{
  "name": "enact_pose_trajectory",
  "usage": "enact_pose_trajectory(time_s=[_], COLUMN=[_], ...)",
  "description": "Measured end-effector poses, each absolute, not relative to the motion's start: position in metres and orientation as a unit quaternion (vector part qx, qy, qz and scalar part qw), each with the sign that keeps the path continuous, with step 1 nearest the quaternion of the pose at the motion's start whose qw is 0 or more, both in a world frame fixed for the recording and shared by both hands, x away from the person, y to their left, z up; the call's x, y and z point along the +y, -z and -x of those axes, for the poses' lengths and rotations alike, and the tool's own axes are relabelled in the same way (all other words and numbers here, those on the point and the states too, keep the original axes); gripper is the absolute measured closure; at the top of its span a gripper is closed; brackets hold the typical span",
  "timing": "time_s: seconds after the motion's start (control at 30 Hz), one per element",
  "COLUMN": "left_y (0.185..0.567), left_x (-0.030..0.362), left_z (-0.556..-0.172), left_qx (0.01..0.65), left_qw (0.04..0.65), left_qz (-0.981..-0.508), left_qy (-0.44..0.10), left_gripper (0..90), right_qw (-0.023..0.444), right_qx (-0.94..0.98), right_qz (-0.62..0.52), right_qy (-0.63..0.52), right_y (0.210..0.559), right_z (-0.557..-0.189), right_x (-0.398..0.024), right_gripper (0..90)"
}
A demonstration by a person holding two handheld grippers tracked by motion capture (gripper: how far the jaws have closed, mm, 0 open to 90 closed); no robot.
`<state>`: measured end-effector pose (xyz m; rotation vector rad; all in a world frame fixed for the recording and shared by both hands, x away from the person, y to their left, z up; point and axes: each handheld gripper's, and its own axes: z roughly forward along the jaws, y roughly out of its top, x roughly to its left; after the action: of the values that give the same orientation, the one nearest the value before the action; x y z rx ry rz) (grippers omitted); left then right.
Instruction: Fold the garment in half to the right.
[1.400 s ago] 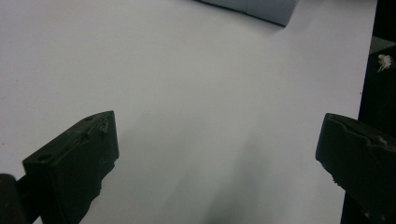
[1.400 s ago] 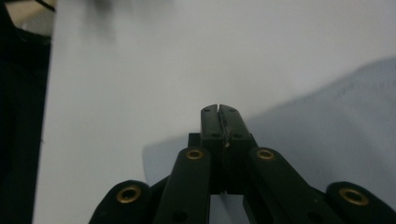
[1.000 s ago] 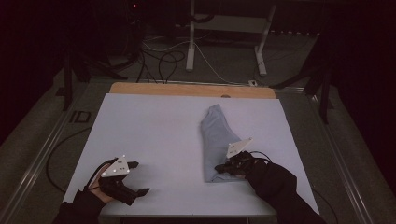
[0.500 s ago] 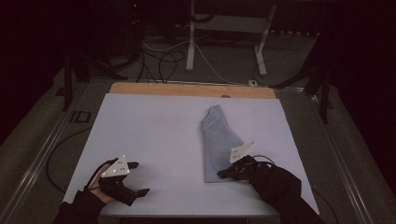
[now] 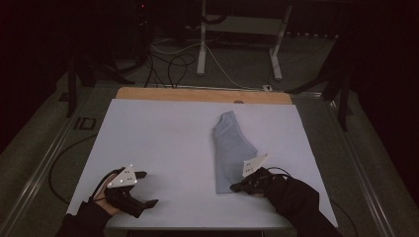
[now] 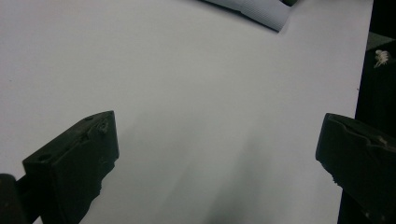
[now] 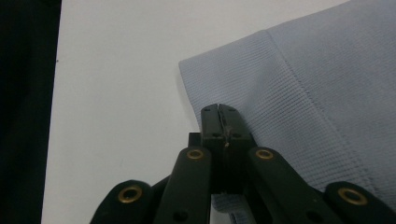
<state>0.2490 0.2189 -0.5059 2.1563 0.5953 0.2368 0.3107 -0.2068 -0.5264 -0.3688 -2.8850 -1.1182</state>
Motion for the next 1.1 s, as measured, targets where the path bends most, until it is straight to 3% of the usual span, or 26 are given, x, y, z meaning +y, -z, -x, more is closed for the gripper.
enact_pose_trajectory(time_s=[0.53, 0.83, 1.1], left_y=[0.505, 0.504, 0.504], left_x=[0.220, 0.221, 0.221], left_z=[-0.249, -0.249, -0.249], left_qx=[0.239, 0.241, 0.238], left_qw=[0.431, 0.434, 0.432], left_qz=[-0.865, -0.862, -0.864], left_qy=[-0.096, -0.098, -0.098], left_gripper=[0.4, 0.4, 0.4], right_qw=[0.010, -0.028, -0.055], right_qx=[-0.900, -0.886, -0.875], right_qz=[0.147, 0.161, 0.182], right_qy=[0.409, 0.434, 0.446], right_y=[0.508, 0.489, 0.480], right_z=[-0.316, -0.326, -0.337], right_x=[-0.211, -0.210, -0.212], right_gripper=[90.0, 90.0, 77.6])
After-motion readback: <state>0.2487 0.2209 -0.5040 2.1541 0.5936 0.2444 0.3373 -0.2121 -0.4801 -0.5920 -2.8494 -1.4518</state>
